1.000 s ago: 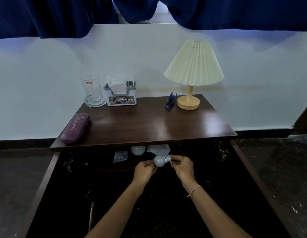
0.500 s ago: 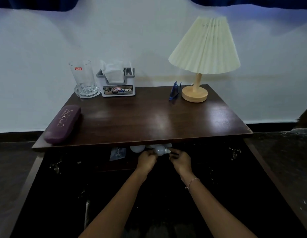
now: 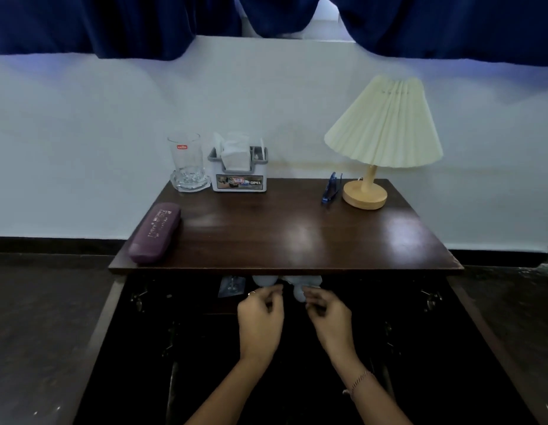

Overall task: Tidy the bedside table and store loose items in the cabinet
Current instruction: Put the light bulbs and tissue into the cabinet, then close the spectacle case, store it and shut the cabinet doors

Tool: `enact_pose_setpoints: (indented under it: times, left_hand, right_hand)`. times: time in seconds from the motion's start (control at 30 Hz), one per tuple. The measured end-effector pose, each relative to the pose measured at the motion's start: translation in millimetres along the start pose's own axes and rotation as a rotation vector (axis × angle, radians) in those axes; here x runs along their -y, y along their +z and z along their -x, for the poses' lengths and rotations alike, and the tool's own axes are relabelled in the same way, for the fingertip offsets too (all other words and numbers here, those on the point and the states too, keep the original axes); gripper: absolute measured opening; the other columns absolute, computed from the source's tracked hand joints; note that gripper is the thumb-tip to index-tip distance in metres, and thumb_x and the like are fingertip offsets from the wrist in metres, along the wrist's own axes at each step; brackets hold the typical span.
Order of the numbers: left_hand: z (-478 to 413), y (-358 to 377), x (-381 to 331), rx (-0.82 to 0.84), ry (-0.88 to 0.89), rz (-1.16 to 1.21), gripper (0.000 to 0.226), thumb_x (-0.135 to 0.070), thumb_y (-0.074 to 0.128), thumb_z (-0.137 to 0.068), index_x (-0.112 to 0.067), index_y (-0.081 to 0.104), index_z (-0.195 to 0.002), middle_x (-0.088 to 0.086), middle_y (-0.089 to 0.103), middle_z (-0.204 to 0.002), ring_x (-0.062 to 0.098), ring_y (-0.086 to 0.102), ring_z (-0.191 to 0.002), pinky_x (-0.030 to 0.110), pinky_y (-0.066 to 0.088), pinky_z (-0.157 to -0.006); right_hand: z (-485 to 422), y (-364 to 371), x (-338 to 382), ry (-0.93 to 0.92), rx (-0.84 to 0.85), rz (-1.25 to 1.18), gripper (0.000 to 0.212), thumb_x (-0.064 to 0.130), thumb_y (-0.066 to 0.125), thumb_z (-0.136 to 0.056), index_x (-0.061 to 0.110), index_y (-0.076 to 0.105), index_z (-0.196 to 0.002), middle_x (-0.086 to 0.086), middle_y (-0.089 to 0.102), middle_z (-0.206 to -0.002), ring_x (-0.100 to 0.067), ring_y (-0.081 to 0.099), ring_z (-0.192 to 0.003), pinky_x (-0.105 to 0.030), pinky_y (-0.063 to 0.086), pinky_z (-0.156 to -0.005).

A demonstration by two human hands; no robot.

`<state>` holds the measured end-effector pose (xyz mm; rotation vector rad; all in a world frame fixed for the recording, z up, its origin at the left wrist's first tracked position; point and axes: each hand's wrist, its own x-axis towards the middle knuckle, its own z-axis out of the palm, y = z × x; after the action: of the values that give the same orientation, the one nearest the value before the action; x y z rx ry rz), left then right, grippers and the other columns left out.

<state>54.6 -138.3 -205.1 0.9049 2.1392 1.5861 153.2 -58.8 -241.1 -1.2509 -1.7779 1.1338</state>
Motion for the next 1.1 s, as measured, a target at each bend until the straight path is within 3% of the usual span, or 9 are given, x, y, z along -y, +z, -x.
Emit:
enact_pose_setpoints:
  times: [0.1, 0.17, 0.33, 0.47, 0.63, 0.73, 0.83, 1.0, 1.1]
  left_hand:
    - [4.3, -17.2, -11.9, -0.097, 0.131, 0.001, 0.02, -0.004, 0.057, -0.084, -0.011, 0.074, -0.091, -0.004, 0.072, -0.085, 0.002, 0.066, -0.076, 0.017, 0.053, -0.075]
    - [4.2, -28.6, -17.9, -0.129, 0.176, 0.009, 0.022, -0.002, 0.057, -0.084, -0.013, 0.074, -0.089, -0.01, 0.07, -0.08, 0.003, 0.066, -0.078, 0.021, 0.054, -0.076]
    - [-1.5, -45.2, -14.1, -0.15, 0.118, 0.023, 0.022, -0.005, 0.055, -0.085, -0.015, 0.074, -0.091, -0.009, 0.071, -0.083, 0.001, 0.067, -0.077, 0.02, 0.055, -0.077]
    - [-2.9, -42.8, -5.9, -0.093, -0.044, 0.024, 0.022, -0.012, 0.054, -0.088, -0.014, 0.073, -0.098, -0.008, 0.071, -0.086, -0.003, 0.064, -0.081, 0.001, 0.045, -0.068]
    - [4.4, -27.0, -6.9, -0.065, -0.103, 0.012, 0.021, -0.013, 0.055, -0.088, -0.014, 0.073, -0.097, -0.007, 0.072, -0.082, 0.003, 0.067, -0.082, 0.014, 0.049, -0.075]
    - [10.6, -26.4, -11.6, -0.129, -0.039, 0.078, 0.019, -0.011, 0.056, -0.089, -0.016, 0.073, -0.097, -0.011, 0.07, -0.081, -0.004, 0.067, -0.076, 0.006, 0.048, -0.069]
    - [14.8, -27.4, -18.9, -0.182, 0.061, 0.131, 0.021, -0.008, 0.056, -0.089, -0.019, 0.072, -0.1, -0.009, 0.071, -0.085, -0.008, 0.066, -0.079, 0.004, 0.048, -0.068]
    - [-4.7, -47.7, -31.9, -0.277, 0.318, -0.015, 0.033, -0.013, 0.052, -0.084, -0.015, 0.068, -0.114, -0.009, 0.067, -0.107, -0.001, 0.061, -0.099, 0.008, 0.045, -0.086]
    - [-35.2, -109.4, -40.4, -0.533, 0.485, -0.313, 0.044, -0.011, 0.054, -0.085, -0.013, 0.057, -0.128, -0.006, 0.053, -0.132, 0.009, 0.045, -0.127, 0.018, 0.035, -0.104]
  right_hand:
    - [2.1, 6.7, 10.8, -0.076, 0.036, 0.027, 0.036, -0.012, 0.059, -0.079, 0.017, 0.069, -0.098, 0.008, 0.065, -0.096, 0.006, 0.063, -0.081, 0.001, 0.044, -0.073]
    - [-0.8, 9.3, 10.5, -0.06, 0.079, 0.064, 0.035, -0.011, 0.059, -0.08, 0.016, 0.07, -0.1, 0.005, 0.066, -0.099, -0.002, 0.064, -0.088, -0.006, 0.046, -0.078]
    - [-11.1, 6.4, -13.2, 0.03, 0.113, 0.199, 0.031, -0.009, 0.056, -0.082, 0.01, 0.069, -0.103, -0.005, 0.068, -0.109, -0.009, 0.06, -0.089, -0.014, 0.043, -0.082]
    - [-18.4, 2.8, -16.1, 0.09, 0.102, 0.159, 0.033, -0.009, 0.057, -0.082, 0.018, 0.068, -0.096, -0.007, 0.07, -0.107, -0.013, 0.061, -0.089, -0.018, 0.043, -0.081]
    - [-5.0, 4.8, 4.7, 0.077, 0.105, 0.027, 0.036, -0.01, 0.055, -0.082, 0.022, 0.067, -0.093, 0.002, 0.068, -0.096, -0.011, 0.063, -0.089, -0.004, 0.045, -0.075]
    - [18.9, 11.8, 28.5, -0.009, 0.138, -0.027, 0.044, -0.007, 0.057, -0.083, 0.037, 0.063, -0.079, 0.016, 0.068, -0.088, -0.003, 0.066, -0.09, -0.01, 0.049, -0.083]
    - [34.6, 11.8, 52.2, -0.099, 0.134, -0.087, 0.043, -0.002, 0.058, -0.084, 0.04, 0.066, -0.079, 0.017, 0.071, -0.084, 0.006, 0.066, -0.086, -0.011, 0.05, -0.08]
    - [22.9, 16.7, 106.1, -0.366, 0.086, -0.142, 0.031, -0.002, 0.059, -0.083, 0.025, 0.071, -0.089, 0.013, 0.072, -0.089, 0.007, 0.065, -0.087, -0.008, 0.047, -0.081]
    - [12.2, 50.2, 161.6, -0.542, 0.201, -0.156, 0.032, -0.006, 0.058, -0.082, 0.021, 0.072, -0.09, 0.012, 0.071, -0.089, 0.005, 0.066, -0.086, -0.009, 0.049, -0.081]
